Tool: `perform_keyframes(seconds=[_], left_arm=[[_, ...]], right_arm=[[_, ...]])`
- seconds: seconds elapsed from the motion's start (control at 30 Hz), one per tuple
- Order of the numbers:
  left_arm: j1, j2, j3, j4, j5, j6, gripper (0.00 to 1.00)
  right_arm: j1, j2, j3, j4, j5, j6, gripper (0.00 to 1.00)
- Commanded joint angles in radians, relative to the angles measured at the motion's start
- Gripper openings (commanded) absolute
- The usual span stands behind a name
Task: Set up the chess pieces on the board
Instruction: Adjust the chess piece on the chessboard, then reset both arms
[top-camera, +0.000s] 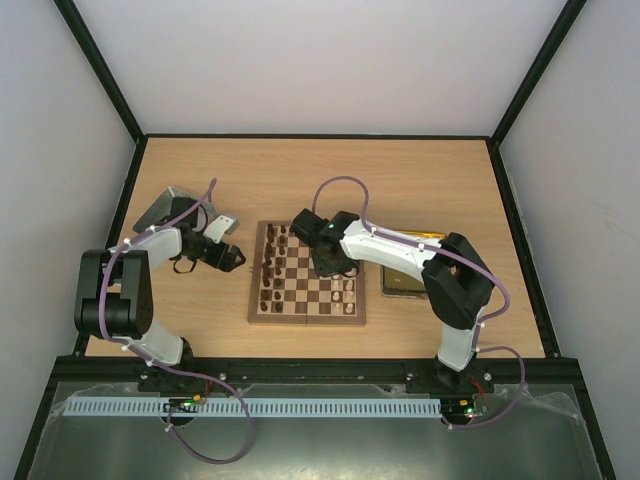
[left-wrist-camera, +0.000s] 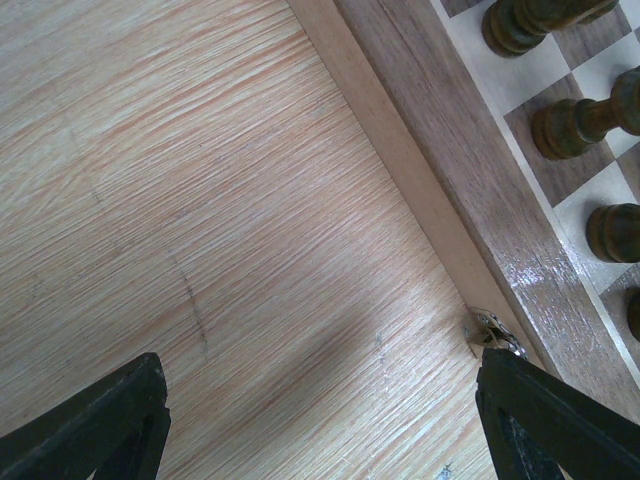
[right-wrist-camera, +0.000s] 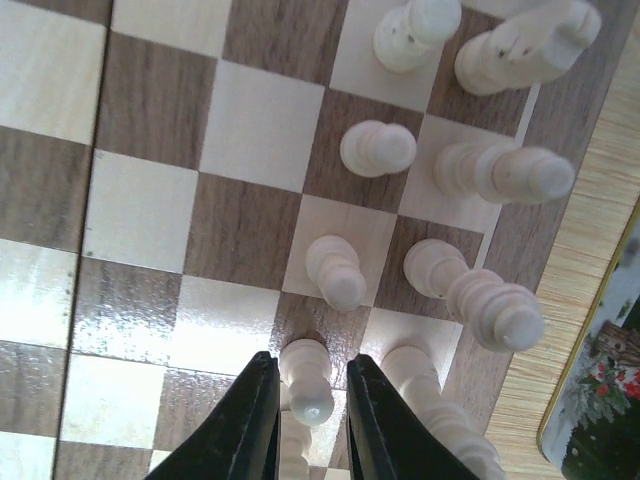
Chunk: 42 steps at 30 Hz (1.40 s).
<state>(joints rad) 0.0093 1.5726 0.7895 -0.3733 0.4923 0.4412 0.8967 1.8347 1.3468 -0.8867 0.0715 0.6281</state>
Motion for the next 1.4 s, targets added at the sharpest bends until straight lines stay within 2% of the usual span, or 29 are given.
perform_keyframes(seconds=[0.0,0.23,0.47,0.6,0.73,0.83,0.9,1.1,1.13,1.17,1.23,1.27,1.37], left_arm=[[-0.003,0.007,-0.003,-0.009,0.006,0.008,0.84],[-0.003,0.009,-0.003,-0.008,0.006,0.005,0.84],[-0.003,0.003,-0.005,-0.009,0.0,0.004,0.84],[-0.003,-0.031,0.001,-0.013,-0.013,0.002,0.84],[-0.003,-0.082,0.031,-0.053,-0.054,0.007,0.84],[-0.009,-0.148,0.069,-0.118,-0.07,0.034,0.85],[-0.021,-0.186,0.101,-0.175,-0.085,0.062,0.85],[-0.083,-0.296,0.194,-0.351,-0.142,0.086,0.86],[-0.102,-0.318,0.199,-0.373,-0.14,0.082,0.89],[-0.127,-0.339,0.202,-0.392,-0.137,0.079,0.96],[-0.186,-0.383,0.203,-0.423,-0.135,0.062,0.99],[-0.218,-0.402,0.2,-0.426,-0.139,0.045,0.99],[-0.308,-0.446,0.199,-0.433,-0.15,-0.002,0.99]], right_arm=[[-0.003,-0.04,0.053,-0.054,0.034,0.002,0.19],[-0.003,-0.075,0.078,-0.078,0.036,0.024,0.19],[-0.009,-0.187,0.105,-0.156,0.125,0.032,0.19],[-0.055,-0.29,0.053,-0.163,0.156,0.03,0.25],[-0.09,-0.389,-0.025,-0.14,0.163,0.015,0.36],[-0.093,-0.444,-0.056,-0.116,0.17,0.004,0.56],[-0.093,-0.467,-0.073,-0.103,0.177,-0.02,0.65],[-0.092,-0.562,-0.136,-0.043,0.149,-0.027,0.69],[-0.093,-0.582,-0.15,-0.035,0.145,-0.026,0.79],[-0.092,-0.604,-0.167,-0.025,0.142,-0.025,0.84],[-0.092,-0.64,-0.198,-0.004,0.143,-0.025,0.87],[-0.092,-0.657,-0.21,0.004,0.143,-0.027,0.99],[-0.093,-0.713,-0.244,0.028,0.148,-0.023,0.97]])
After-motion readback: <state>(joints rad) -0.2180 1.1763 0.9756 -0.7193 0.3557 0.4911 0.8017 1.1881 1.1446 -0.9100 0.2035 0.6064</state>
